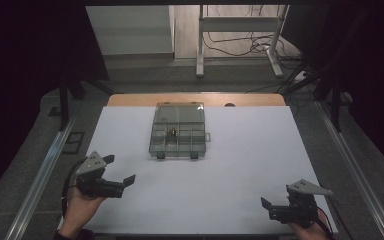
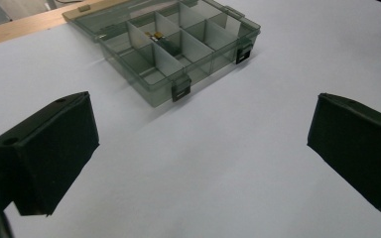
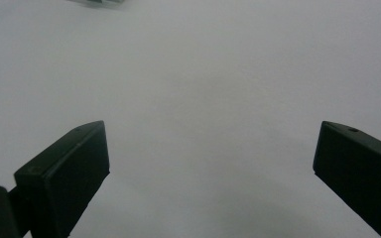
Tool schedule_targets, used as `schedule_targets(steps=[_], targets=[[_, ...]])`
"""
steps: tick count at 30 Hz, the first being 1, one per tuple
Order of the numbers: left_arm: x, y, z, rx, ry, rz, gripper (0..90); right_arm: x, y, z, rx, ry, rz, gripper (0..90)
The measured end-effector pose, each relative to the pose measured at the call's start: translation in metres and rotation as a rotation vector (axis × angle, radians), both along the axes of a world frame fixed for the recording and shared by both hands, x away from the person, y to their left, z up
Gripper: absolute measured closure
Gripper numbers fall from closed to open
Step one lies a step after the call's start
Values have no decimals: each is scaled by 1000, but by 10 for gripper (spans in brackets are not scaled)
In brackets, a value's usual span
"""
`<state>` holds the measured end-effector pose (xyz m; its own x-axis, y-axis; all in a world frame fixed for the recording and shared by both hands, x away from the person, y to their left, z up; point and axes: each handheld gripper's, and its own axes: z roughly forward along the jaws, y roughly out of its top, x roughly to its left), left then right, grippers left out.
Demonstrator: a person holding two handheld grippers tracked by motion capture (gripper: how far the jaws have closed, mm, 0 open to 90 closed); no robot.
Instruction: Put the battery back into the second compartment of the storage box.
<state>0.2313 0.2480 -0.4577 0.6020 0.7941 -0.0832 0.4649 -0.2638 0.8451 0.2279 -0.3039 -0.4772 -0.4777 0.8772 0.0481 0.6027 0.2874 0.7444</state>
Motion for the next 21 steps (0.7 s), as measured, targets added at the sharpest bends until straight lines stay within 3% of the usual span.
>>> schedule_targets(steps=[10,16,21], targets=[[-26,17,-10,-43,-27,40,0,0,0,0,-3,0,-1,12],[-37,22,-19,-49,-21,56,0,0,0,0,-3,0,-1,13],[-47,25,-26,-23,-20,80,0,0,0,0,-4,0,-1,12]])
